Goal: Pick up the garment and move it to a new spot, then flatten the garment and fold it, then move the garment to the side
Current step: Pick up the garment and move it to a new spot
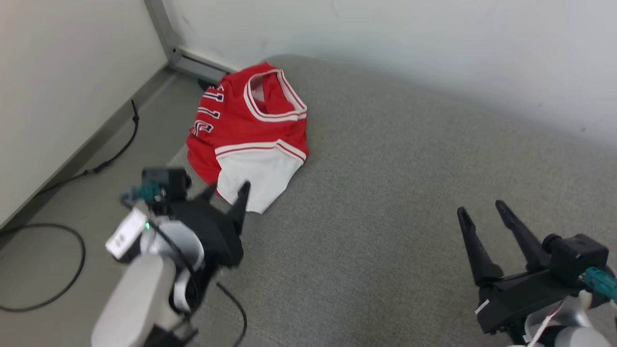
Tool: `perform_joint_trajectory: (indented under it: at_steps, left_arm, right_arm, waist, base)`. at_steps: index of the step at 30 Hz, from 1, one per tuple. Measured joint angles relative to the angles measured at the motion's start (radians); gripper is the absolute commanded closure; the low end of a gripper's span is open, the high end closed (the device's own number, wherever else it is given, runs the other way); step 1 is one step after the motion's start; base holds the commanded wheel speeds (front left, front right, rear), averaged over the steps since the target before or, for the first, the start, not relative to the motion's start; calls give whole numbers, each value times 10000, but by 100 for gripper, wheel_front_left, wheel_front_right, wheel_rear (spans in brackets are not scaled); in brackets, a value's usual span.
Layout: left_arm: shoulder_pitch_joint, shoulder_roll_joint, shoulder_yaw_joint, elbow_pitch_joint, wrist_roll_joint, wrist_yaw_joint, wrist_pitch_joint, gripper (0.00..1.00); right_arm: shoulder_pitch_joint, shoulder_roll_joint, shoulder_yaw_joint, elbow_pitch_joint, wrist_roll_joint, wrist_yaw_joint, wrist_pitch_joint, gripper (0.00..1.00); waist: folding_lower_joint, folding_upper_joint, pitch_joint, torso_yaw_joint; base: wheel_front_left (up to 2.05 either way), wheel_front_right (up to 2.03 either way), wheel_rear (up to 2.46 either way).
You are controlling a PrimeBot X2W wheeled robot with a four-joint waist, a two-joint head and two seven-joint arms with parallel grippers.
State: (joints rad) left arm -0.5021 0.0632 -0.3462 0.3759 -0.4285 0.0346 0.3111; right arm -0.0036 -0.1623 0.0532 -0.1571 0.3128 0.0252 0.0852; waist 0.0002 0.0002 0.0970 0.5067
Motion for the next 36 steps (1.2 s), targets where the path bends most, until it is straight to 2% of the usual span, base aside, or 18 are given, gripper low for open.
perform_joint_trajectory:
  at_steps: [5,18,27,36]
  left_arm:
    - [-1630,-13,238,1323,-44,100,159,0]
    - [-3155,-163,650,3653,-244,198,491,0]
    - [-4431,-311,650,4932,-255,81,169,0]
    - [-4687,-307,662,6073,-255,-98,-326,0]
  right_arm:
    - [0,-652,-92,-1162,-485,-48,660,0]
    - [-49,-1471,-150,-3350,-1055,-48,2314,0]
    - [-62,-1710,-476,-3797,-1085,-88,3037,0]
    - [-181,-1718,-161,-3971,-1083,-75,3486,0]
  waist:
    - [0,0,687,-61]
    - [0,-1,2226,-591]
    - [0,0,3092,-993]
    - [-2,-1,3066,-1245]
  base:
    - [0,0,0]
    - [0,0,0]
    - [0,0,0]
    - [0,0,0]
